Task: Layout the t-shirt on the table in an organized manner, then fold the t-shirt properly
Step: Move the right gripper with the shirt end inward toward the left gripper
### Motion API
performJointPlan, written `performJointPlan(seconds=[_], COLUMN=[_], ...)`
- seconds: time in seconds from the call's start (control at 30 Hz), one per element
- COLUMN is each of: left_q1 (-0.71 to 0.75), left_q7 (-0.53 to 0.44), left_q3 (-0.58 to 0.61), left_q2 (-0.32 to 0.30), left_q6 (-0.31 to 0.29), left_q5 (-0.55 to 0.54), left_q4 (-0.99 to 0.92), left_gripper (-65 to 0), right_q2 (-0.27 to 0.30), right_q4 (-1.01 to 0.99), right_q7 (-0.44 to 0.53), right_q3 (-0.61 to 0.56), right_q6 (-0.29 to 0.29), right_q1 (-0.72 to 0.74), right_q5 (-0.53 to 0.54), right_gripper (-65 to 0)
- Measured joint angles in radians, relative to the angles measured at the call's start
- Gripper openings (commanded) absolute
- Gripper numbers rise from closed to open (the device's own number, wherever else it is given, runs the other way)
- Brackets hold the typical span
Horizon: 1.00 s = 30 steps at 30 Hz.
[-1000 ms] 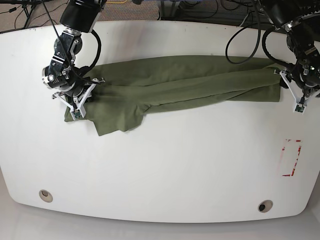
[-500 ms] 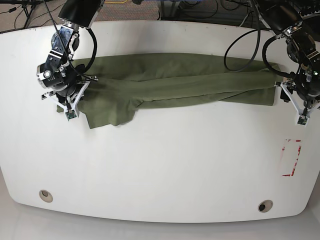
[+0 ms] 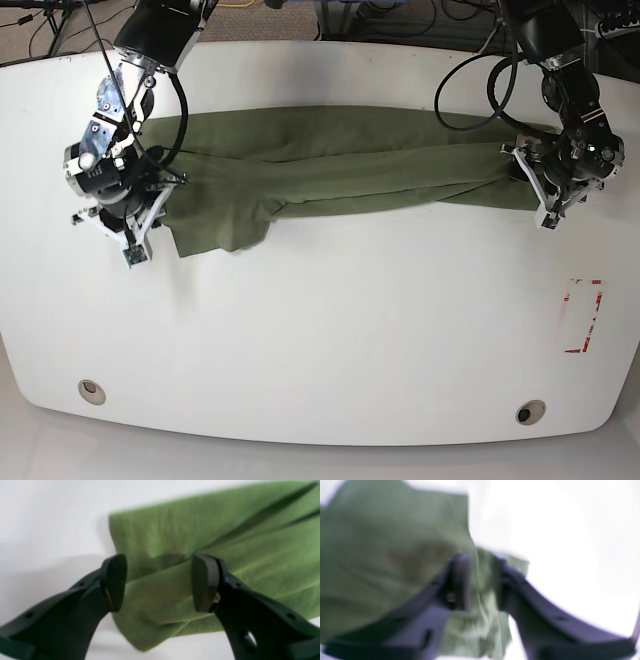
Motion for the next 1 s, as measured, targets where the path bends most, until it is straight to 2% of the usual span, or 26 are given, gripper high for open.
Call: performJointPlan(seconds=[0.17, 0.27, 0.33, 0.5, 0.77, 1.0], left_q1=[-0.005, -0.014, -0.016, -0.013, -0.013, -0.006], left_q7=[-0.045, -0.066, -0.078, -0.115, -0.117, -0.116], left_q3=[0.002, 0.000, -0.003, -0.003, -0.025, -0.060], left_q2=[-0.029, -0.045, -0.054, -0.061, -0.056, -0.061], left_q6=[-0.002, -0.003, -0.003, -0.003, -0.003, -0.002], left_q5=[-0.021, -0.026, -0.027, -0.024, -0.024, -0.020], left_q4=[-0.060, -0.090, -0.104, -0.117, -0.118, -0.118], left_gripper=[-27.2, -27.2, -27.2, -27.2, -27.2, -27.2], right_q2=[0.002, 0.004, 0.003, 0.003, 0.002, -0.026], right_q4=[-0.086, -0.150, -0.204, -0.340, -0.476, -0.489], right_q7=[-0.002, 0.005, 0.050, 0.131, 0.151, 0.183], right_q3=[0.001, 0.003, 0.003, 0.002, 0.003, 0.007], right_q6=[0.000, 0.000, 0.000, 0.001, 0.000, 0.000], right_q1=[0.071, 0.111, 0.135, 0.182, 0.211, 0.208], right_q5=[-0.004, -0.008, -0.010, -0.002, -0.008, 0.017], right_gripper=[-16.3, -11.3, -9.5, -9.5, -9.5, -9.5])
